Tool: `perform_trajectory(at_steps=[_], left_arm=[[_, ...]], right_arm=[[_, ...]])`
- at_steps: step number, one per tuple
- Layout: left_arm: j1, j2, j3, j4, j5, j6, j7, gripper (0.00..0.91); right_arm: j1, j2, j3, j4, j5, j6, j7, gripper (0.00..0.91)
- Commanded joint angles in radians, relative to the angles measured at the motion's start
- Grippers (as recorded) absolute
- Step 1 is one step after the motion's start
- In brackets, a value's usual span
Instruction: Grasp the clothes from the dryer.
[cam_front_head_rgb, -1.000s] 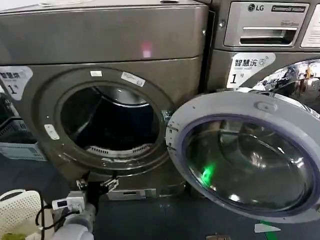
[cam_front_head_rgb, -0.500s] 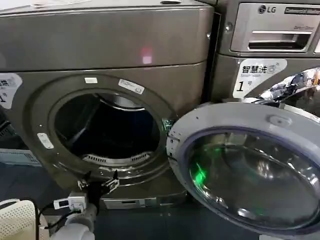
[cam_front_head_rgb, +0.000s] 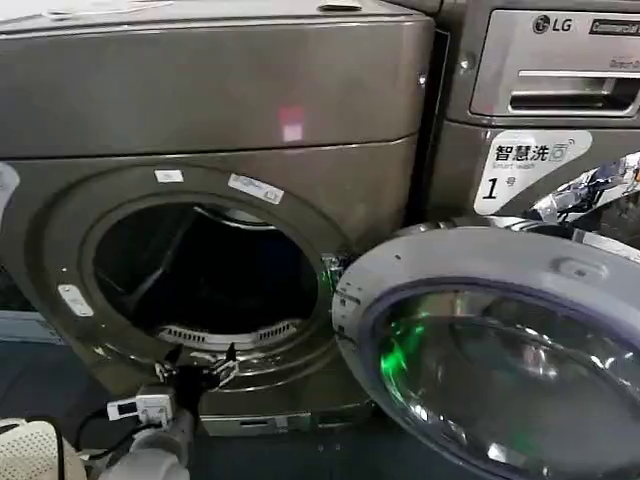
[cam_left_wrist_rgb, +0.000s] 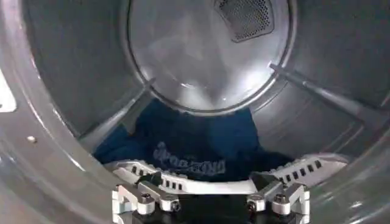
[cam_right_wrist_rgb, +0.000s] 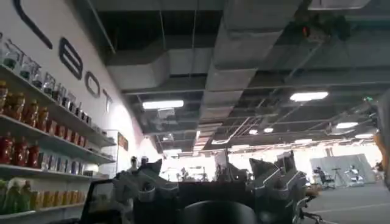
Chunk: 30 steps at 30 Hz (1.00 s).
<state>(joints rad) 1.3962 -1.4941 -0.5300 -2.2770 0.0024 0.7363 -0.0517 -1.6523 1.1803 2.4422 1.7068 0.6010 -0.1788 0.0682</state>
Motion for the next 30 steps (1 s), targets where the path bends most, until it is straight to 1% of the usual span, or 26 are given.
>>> perform_trajectory(at_steps=[1,30], left_arm=[[0.002,0.001,-0.001,-0.002,0.001,0.049,0.000,0.907],[-0.002,0.004,-0.005,-0.003,0.004,0.049,-0.001,0.907]], right_arm=[[-0.001,0.000,0.000,-0.001,0.000,0.000,0.000,0.907],[0.005,0.009,-0.021,0.014,-0.006,0.009,0.003,0.907]])
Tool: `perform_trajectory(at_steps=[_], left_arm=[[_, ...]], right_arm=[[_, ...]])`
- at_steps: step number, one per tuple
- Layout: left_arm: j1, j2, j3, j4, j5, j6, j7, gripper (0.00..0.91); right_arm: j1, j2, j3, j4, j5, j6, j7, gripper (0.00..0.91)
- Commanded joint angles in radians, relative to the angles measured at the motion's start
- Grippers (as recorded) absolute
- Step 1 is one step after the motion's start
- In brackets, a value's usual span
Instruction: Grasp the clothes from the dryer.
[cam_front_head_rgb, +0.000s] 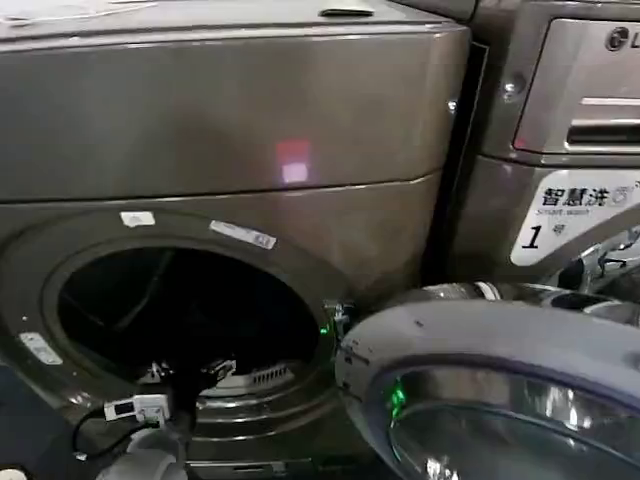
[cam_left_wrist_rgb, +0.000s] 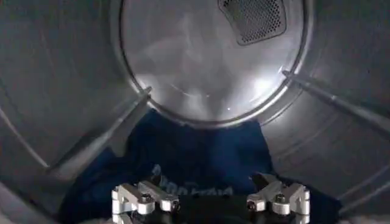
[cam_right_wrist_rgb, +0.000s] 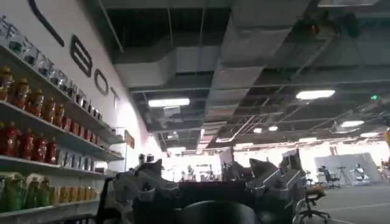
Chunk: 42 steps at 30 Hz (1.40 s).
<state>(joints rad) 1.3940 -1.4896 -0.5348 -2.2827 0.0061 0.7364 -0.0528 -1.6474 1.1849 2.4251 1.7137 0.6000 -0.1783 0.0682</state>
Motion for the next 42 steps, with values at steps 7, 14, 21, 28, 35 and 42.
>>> perform_trajectory(at_steps=[7,14,21,28,35,42], left_arm=[[-0.011,-0.001,0.001,0.032,0.057,0.035,0.013,0.907],[-0.131,-0.008,-0.017,0.098,0.054,0.022,0.004,0.907],[-0.288,0.012,-0.027,0.269,0.071,0.043,0.021,0.907],[-0.449,0.020,-0.042,0.477,0.128,-0.021,0.044,0.907],[-0.591,0.022,-0.047,0.645,0.156,-0.072,0.072,0.907],[-0.694,0.023,-0.045,0.784,0.162,-0.089,0.099,0.907]], right_arm=[[0.002,0.009,-0.008,0.013,-0.006,0.016,0.001,0.907],[0.003,0.011,-0.013,0.012,-0.008,0.023,0.000,0.907],[0.010,0.011,-0.028,0.017,-0.011,0.026,-0.001,0.907],[0.020,0.011,-0.046,0.020,-0.017,0.029,-0.002,0.907],[0.026,0.007,-0.058,0.018,-0.020,0.031,-0.002,0.907],[0.031,0.007,-0.063,0.028,-0.021,0.029,-0.002,0.907]])
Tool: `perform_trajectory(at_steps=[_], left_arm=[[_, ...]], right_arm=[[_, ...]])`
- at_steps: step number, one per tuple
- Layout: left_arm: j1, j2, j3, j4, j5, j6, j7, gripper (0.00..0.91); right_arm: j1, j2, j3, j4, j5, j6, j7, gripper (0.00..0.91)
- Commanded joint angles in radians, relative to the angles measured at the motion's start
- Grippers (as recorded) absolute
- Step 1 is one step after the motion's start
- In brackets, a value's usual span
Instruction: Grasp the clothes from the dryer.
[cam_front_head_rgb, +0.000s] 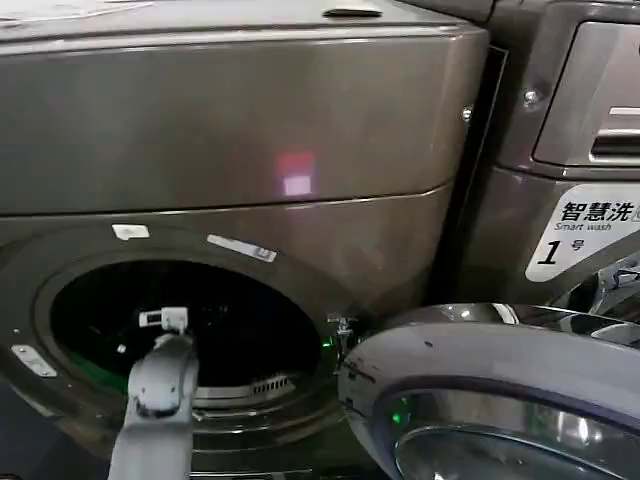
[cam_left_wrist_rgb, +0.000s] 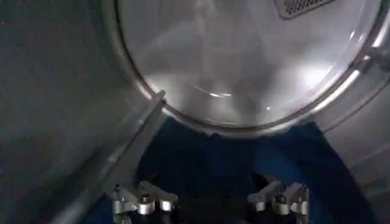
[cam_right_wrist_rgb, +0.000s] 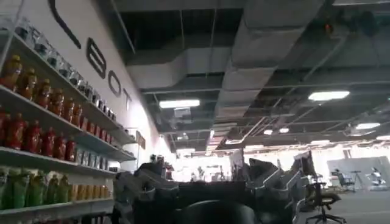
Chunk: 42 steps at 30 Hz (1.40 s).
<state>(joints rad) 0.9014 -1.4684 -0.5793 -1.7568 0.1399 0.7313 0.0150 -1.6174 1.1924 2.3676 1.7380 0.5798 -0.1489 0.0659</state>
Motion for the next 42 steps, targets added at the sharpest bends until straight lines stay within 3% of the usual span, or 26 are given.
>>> perform_trajectory(at_steps=[1,4,7,11,15,17,21,23,26,34,39,42], left_arm=[[-0.207,0.002,0.001,0.270,0.031,-0.086,0.036,0.907],[-0.231,-0.001,0.004,0.307,0.050,-0.100,0.072,0.907],[-0.271,0.001,0.003,0.372,0.246,-0.130,0.202,0.907],[-0.337,0.010,-0.001,0.474,0.664,-0.321,0.518,0.907],[-0.387,0.004,-0.016,0.551,1.179,-0.588,0.711,0.907],[-0.404,0.010,-0.018,0.547,1.236,-0.687,0.842,0.907],[-0.451,0.010,-0.012,0.566,1.327,-0.776,0.973,0.907],[-0.485,0.009,-0.011,0.589,1.355,-0.810,1.046,0.907],[-0.551,0.009,-0.016,0.666,1.297,-0.825,1.309,0.907],[-0.642,0.015,0.006,0.770,1.416,-0.948,1.333,0.907],[-0.690,0.017,0.022,0.833,1.421,-0.957,1.333,0.907],[-0.720,0.020,0.035,0.878,1.399,-0.891,1.331,0.907]], right_arm=[[0.001,0.000,-0.007,0.003,-0.001,0.000,0.000,0.907],[0.003,0.002,-0.014,0.003,-0.005,0.001,0.000,0.907],[0.004,0.000,-0.020,0.005,-0.007,0.001,-0.001,0.907],[0.012,0.006,-0.034,0.000,-0.020,0.004,-0.007,0.907],[0.010,0.016,-0.047,0.005,-0.024,0.010,-0.010,0.907],[0.009,0.012,-0.047,0.002,-0.026,0.012,-0.011,0.907],[0.012,0.010,-0.052,0.004,-0.030,0.012,-0.011,0.907],[0.012,0.011,-0.054,0.006,-0.032,0.012,-0.012,0.907],[0.013,0.010,-0.054,0.003,-0.033,0.015,-0.014,0.907],[0.014,0.014,-0.063,0.001,-0.050,0.020,-0.015,0.907],[0.021,0.016,-0.071,0.008,-0.056,0.018,-0.016,0.907],[0.023,0.018,-0.073,0.005,-0.059,0.021,-0.018,0.907]])
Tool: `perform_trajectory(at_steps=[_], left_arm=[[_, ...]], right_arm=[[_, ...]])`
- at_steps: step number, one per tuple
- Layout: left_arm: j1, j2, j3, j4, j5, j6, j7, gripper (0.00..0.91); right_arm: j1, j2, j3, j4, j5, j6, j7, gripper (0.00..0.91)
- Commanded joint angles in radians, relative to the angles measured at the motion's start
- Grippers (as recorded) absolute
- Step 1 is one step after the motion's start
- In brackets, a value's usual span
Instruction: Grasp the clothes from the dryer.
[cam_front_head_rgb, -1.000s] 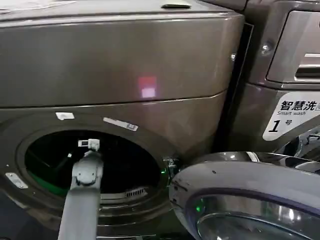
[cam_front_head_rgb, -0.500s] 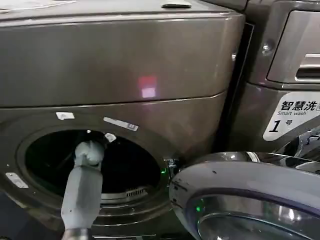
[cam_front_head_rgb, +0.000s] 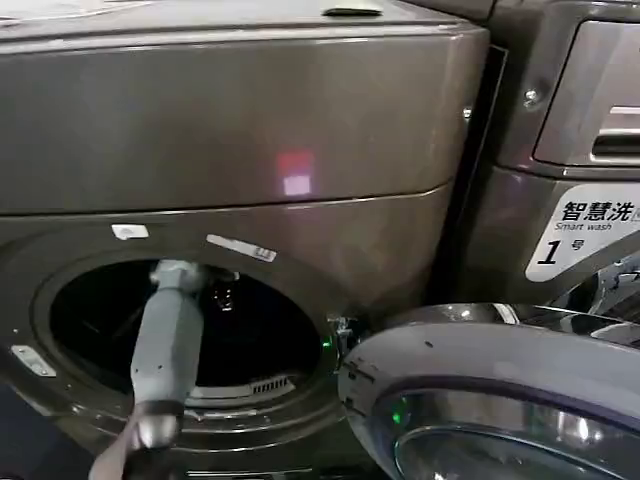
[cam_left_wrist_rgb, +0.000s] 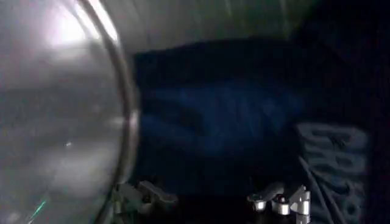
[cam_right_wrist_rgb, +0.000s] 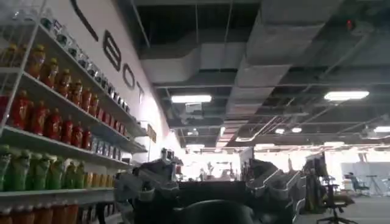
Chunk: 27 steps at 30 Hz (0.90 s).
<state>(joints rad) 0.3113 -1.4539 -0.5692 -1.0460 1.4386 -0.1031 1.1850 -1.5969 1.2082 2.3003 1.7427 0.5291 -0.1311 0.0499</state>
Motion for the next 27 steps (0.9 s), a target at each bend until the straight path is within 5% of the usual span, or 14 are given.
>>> perform_trajectory(at_steps=[1,27], left_arm=[[-0.135,0.006,0.028,0.179,0.092,-0.034,0.161,0.907],[-0.193,0.027,0.054,0.430,-0.048,0.004,0.132,0.907]], right_arm=[[0.003,0.005,-0.008,0.000,-0.010,0.005,-0.003,0.907],[0.033,0.012,-0.048,-0.011,-0.045,0.021,-0.001,0.907]])
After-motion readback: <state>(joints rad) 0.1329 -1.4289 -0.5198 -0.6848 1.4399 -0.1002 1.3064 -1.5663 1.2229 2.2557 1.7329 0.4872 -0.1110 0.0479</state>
